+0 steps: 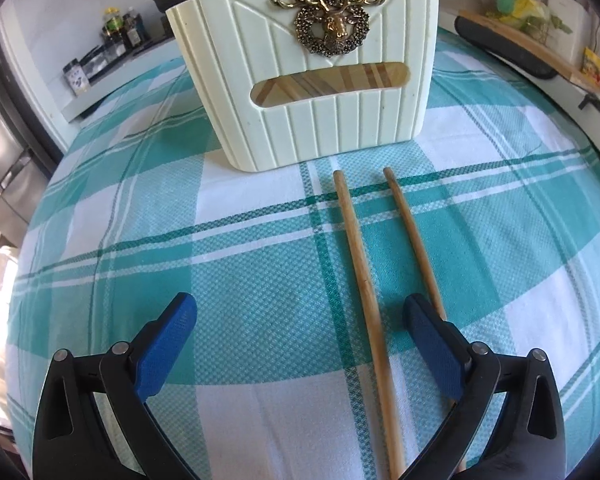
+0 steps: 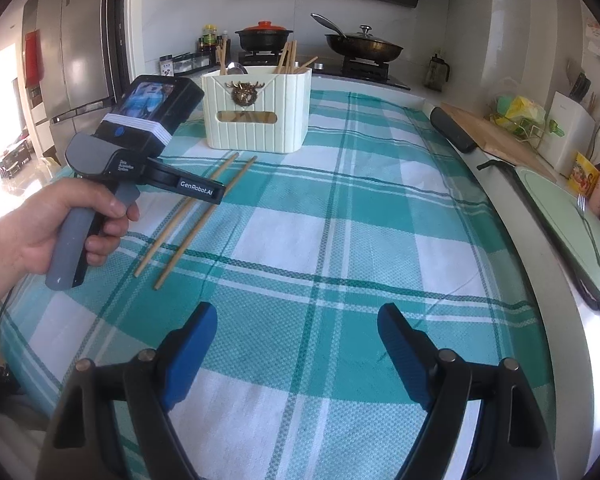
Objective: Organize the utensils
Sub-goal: 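Lower the left tool toward the last pair of wooden chopsticks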
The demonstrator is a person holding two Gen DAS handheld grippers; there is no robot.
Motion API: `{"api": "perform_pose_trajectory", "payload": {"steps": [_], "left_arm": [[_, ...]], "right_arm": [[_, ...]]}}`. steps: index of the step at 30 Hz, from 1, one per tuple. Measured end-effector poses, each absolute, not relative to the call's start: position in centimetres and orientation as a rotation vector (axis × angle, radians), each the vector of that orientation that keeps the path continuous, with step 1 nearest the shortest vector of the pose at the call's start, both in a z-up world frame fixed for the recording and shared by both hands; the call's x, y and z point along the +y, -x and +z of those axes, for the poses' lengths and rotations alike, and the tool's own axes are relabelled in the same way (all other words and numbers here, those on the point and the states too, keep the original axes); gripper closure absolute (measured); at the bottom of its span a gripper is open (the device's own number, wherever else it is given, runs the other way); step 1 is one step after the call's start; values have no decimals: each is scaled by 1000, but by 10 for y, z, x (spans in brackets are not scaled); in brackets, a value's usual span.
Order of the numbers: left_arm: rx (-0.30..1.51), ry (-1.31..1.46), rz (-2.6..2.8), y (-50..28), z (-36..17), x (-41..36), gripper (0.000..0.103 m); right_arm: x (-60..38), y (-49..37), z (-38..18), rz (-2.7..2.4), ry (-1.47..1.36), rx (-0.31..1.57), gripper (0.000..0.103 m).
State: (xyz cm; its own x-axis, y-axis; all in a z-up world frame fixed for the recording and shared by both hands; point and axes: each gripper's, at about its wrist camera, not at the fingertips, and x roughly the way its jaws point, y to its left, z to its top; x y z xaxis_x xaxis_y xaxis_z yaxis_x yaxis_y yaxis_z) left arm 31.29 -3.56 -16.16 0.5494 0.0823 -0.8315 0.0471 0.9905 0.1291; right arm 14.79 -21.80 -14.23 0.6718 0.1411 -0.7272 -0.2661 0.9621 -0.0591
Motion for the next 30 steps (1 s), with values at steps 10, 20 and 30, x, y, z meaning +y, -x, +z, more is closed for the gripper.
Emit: {"api": "perform_pose_trajectory", "payload": {"steps": [10, 20, 30], "left_arm": [[993, -126, -36, -287, -160, -18, 20], [1018, -66, -72, -280, -159, 10, 18], [1022, 21, -187, -299, -143, 30, 13]], "right_arm": [[-216, -151, -143, 235, 165, 804, 19], [-215, -162, -149, 239, 143, 877, 19], [-207, -239, -149, 313, -107, 1027, 19]]}}
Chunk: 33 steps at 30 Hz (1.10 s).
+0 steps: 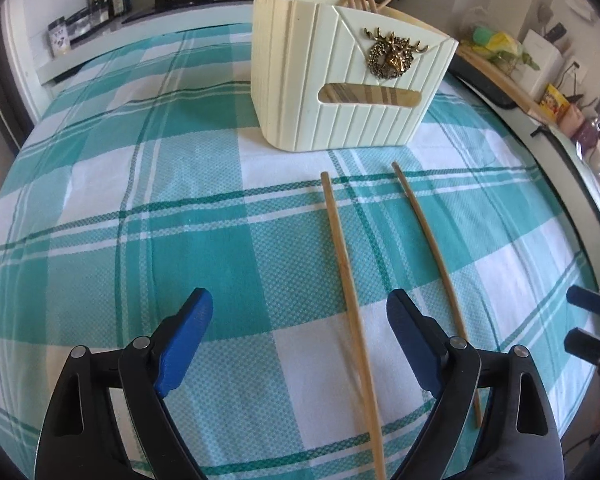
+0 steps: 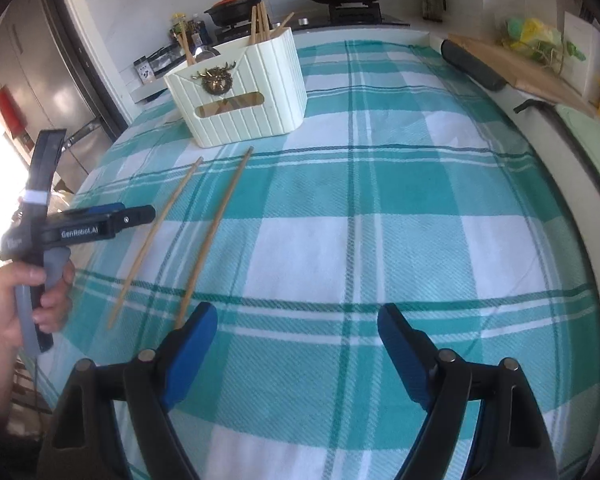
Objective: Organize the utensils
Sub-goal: 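Lower the left tool toward the last pair of wooden chopsticks, then close the left tool on one wooden chopstick while the right tool grasps the other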
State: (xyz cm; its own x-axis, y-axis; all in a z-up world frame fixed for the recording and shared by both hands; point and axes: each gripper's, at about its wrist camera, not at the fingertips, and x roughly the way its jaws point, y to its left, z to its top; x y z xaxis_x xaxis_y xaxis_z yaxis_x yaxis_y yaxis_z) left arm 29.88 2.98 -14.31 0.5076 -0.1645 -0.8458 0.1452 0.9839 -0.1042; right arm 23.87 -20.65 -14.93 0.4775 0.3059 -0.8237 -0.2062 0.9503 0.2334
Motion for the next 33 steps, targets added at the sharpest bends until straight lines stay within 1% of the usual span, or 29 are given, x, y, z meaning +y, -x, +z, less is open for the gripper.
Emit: {"api": "perform_pose_trajectory", "payload": {"steps": [2, 5, 8, 10, 11, 14, 16, 17, 18, 19, 20, 21, 22, 23, 24, 25, 27, 29, 33], "left_arm": [[1031, -6, -180, -309, -145, 26, 14], [1056, -48, -171, -326, -149, 18, 19], [1087, -110, -178, -342, -156, 11, 24], [1108, -112, -190, -352, -161, 12, 31], [1111, -107, -186, -355, -161, 14, 34], [1125, -100, -206, -365, -159, 19, 40], [1133, -105, -216, -371, -159, 19, 46], [1135, -108, -222, -373, -159, 18, 47], [1136, -114, -224, -375, -159, 17, 51], [1137, -117, -222, -377, -159, 15, 56], [1136, -118, -220, -378, -158, 14, 58], [1134, -116, -219, -379, -158, 12, 65], [1130, -113, -221, -379, -158, 10, 76], [1124, -109, -223, -378, -158, 9, 82], [1118, -104, -225, -378, -158, 8, 93], [1112, -95, -225, -377, -158, 7, 96], [1097, -70, -223, -374, -157, 9, 98], [1070, -38, -221, -367, -150, 14, 98], [981, 22, -216, -349, -115, 26, 98]], "right_arm": [[-187, -261, -150, 354, -87, 1042, 19], [-155, -300, -157, 389, -46, 1071, 19], [-131, -341, -173, 375, -12, 1124, 19], [-117, -363, -186, 360, 45, 1146, 21], [-111, -371, -191, 353, 72, 1150, 27], [-99, -389, -192, 319, 154, 1111, 39], [-95, -401, -192, 318, 149, 1120, 41], [-94, -406, -192, 315, 150, 1122, 49], [-92, -410, -191, 310, 156, 1124, 62], [-91, -412, -191, 305, 157, 1126, 68], [-90, -414, -191, 303, 153, 1129, 76], [-89, -415, -191, 306, 150, 1131, 80], [-88, -415, -191, 308, 149, 1129, 90], [-88, -414, -191, 309, 141, 1125, 92], [-89, -413, -191, 312, 127, 1120, 93], [-91, -412, -191, 320, 104, 1116, 96], [-100, -408, -188, 335, 49, 1094, 97], [-109, -400, -180, 358, 2, 1061, 97], [-123, -374, -144, 413, -46, 963, 97]]}}
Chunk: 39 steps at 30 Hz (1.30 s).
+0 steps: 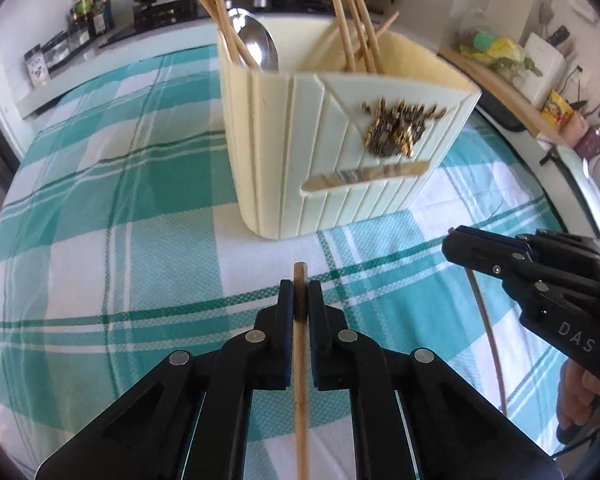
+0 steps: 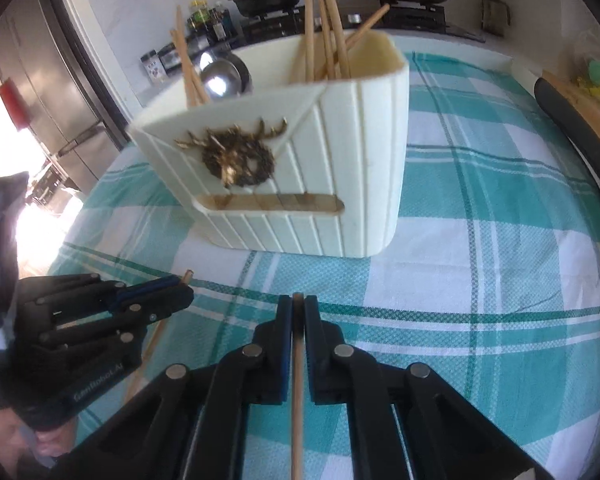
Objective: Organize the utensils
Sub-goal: 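Close the left tool on one wooden chopstick while the right tool grasps the other, then lift both chopsticks and lower them into the cream caddy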
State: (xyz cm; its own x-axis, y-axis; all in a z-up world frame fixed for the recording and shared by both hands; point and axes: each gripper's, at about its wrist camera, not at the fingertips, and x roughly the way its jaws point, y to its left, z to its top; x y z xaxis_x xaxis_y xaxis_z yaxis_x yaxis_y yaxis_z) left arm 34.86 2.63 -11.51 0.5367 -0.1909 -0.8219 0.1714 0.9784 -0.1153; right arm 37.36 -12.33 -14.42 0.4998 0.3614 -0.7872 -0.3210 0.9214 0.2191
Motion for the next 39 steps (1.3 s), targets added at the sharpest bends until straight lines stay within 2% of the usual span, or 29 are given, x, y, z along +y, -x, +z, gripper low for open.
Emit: {"api": "perform_pose_trajectory", "payload": {"steps": [7, 14, 20, 35, 39], "left_arm": [[818, 79, -222, -310, -41, 49, 98], [699, 100, -226, -284, 2, 49, 99], [617, 34, -175, -270, 23, 41, 99], [613, -32, -135, -268, 21, 33, 99], [614, -4, -171, -277, 36, 38, 99]], "right_arm": [[-137, -337, -62, 500, -81, 763, 97], [-140, -296, -6, 514, -30, 595, 97], [-145, -279, 11, 486, -15, 520, 97], [-151, -287, 11, 458, -19, 527, 97], [-149, -297, 17, 459, -13, 528, 97]]}}
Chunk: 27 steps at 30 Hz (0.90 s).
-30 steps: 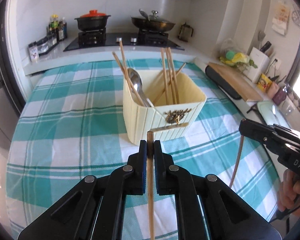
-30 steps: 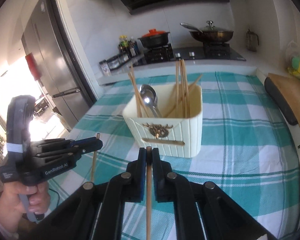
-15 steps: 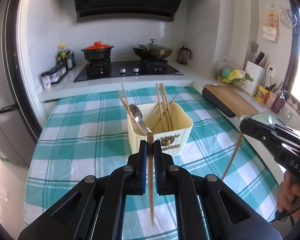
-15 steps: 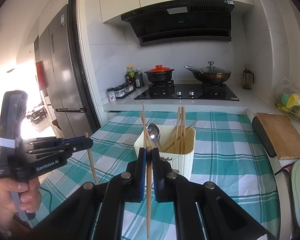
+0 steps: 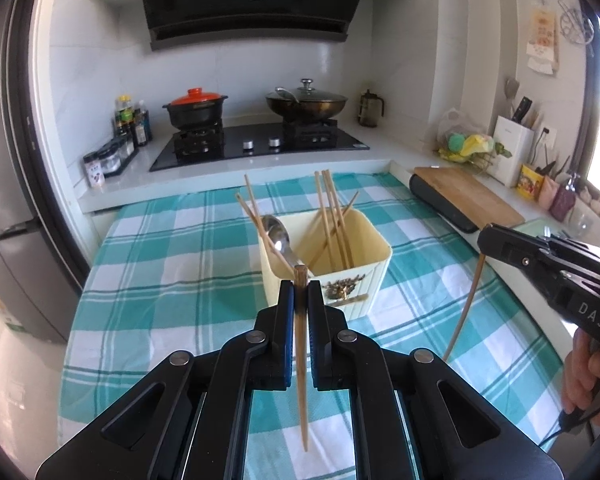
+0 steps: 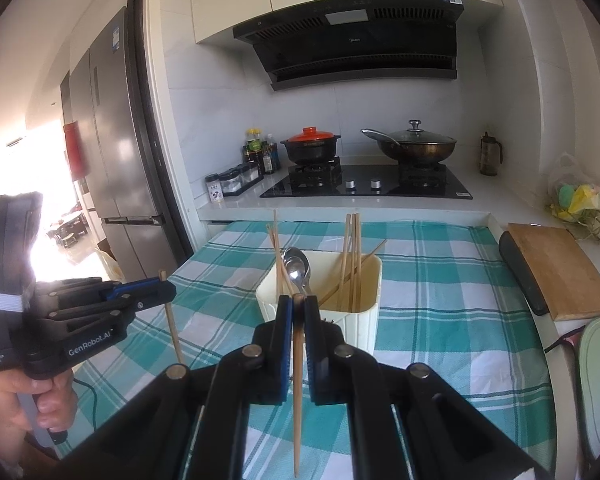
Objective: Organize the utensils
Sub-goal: 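Lift both chopsticks and lower them into the cream caddy, then open both tools to release the chopsticks inside the caddy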
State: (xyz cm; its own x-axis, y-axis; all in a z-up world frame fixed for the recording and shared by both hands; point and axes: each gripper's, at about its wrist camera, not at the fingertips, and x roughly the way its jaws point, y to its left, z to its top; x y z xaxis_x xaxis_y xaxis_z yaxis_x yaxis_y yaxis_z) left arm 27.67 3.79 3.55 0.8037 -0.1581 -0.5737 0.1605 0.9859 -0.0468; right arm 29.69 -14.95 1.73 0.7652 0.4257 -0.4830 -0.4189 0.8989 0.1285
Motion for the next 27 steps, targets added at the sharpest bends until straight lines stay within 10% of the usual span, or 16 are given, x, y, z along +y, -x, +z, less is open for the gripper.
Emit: {"api": "perform_pose_trajectory", "payload": {"steps": [12, 23, 27], "left_arm": [[408, 127, -156, -360, 132, 57, 99], [618, 158, -110, -452, 41, 43, 98], [671, 119, -75, -451, 18, 45, 59]], "right_arm": [[-144, -395, 115, 426, -55, 335, 97], [-129, -501, 19, 431, -127, 596, 97], [-131, -519, -12, 470, -199, 703, 81]]}}
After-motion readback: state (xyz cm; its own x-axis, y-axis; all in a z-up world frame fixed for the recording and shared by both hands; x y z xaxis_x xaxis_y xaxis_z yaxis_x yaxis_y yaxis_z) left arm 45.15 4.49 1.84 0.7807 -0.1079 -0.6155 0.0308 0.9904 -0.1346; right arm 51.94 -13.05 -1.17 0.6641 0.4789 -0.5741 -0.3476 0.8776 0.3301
